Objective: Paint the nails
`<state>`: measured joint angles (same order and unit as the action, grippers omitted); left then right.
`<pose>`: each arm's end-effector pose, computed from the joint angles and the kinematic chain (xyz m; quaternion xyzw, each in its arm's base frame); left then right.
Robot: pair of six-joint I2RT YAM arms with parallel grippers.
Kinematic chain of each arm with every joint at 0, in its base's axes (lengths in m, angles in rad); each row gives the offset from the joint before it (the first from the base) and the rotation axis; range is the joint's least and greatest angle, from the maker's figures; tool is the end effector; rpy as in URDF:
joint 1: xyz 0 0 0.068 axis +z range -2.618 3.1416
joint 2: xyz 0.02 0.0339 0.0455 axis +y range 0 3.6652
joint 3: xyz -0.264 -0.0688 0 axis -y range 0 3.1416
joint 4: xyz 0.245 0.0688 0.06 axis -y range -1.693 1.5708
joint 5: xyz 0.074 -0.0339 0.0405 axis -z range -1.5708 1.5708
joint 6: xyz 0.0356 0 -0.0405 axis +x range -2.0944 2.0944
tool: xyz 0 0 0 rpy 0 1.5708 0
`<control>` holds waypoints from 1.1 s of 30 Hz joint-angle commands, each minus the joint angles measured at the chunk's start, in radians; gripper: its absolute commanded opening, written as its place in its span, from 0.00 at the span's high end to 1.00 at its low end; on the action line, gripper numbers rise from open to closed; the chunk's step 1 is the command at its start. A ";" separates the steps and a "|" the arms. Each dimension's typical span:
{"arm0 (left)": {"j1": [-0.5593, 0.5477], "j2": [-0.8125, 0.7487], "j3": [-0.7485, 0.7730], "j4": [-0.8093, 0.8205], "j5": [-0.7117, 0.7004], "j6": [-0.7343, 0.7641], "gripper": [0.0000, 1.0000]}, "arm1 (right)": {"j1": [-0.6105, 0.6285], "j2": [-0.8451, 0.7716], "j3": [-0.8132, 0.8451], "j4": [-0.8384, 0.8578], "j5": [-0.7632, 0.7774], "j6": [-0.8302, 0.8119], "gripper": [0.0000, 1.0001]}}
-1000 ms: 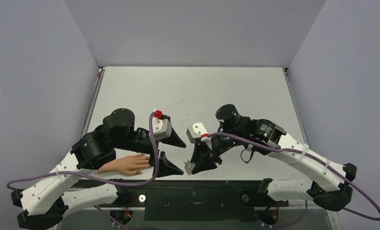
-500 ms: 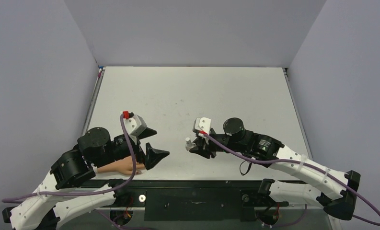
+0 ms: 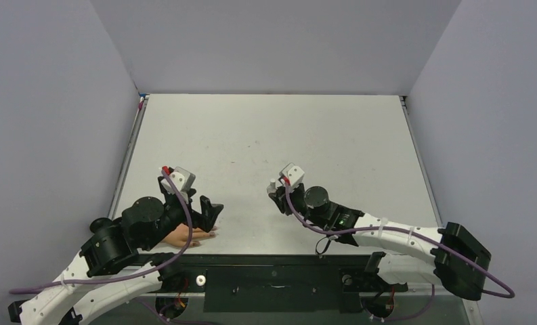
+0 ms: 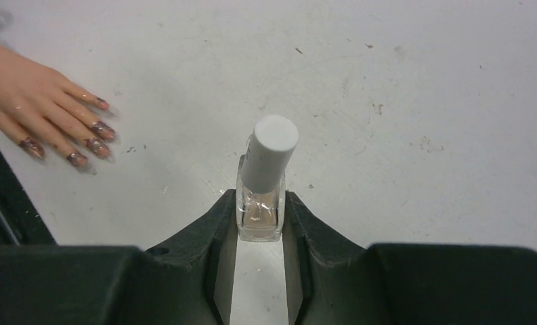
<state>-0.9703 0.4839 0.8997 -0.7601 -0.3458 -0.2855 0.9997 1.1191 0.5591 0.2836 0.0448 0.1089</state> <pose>0.0593 -0.0653 0.3539 0.1772 0.7921 -0.2192 0.5415 0.1363 0.2091 0.2418 -0.3314 0.7256 0.3021 0.5219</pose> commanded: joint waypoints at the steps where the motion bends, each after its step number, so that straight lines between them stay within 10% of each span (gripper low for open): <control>1: 0.004 -0.036 -0.058 0.079 -0.053 -0.044 0.04 | -0.010 0.105 -0.072 0.348 0.142 0.064 1.00; 15: 0.004 -0.090 -0.183 0.129 -0.023 -0.042 0.04 | -0.032 0.591 -0.082 0.839 0.312 0.135 1.00; 33: 0.004 -0.090 -0.185 0.137 -0.014 -0.031 0.04 | -0.033 0.801 -0.023 0.904 0.348 0.126 0.93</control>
<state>-0.9688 0.4011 0.7090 -0.6827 -0.3687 -0.3222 0.9680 1.9091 0.5182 1.0973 0.3744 0.2207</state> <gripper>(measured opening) 0.966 0.228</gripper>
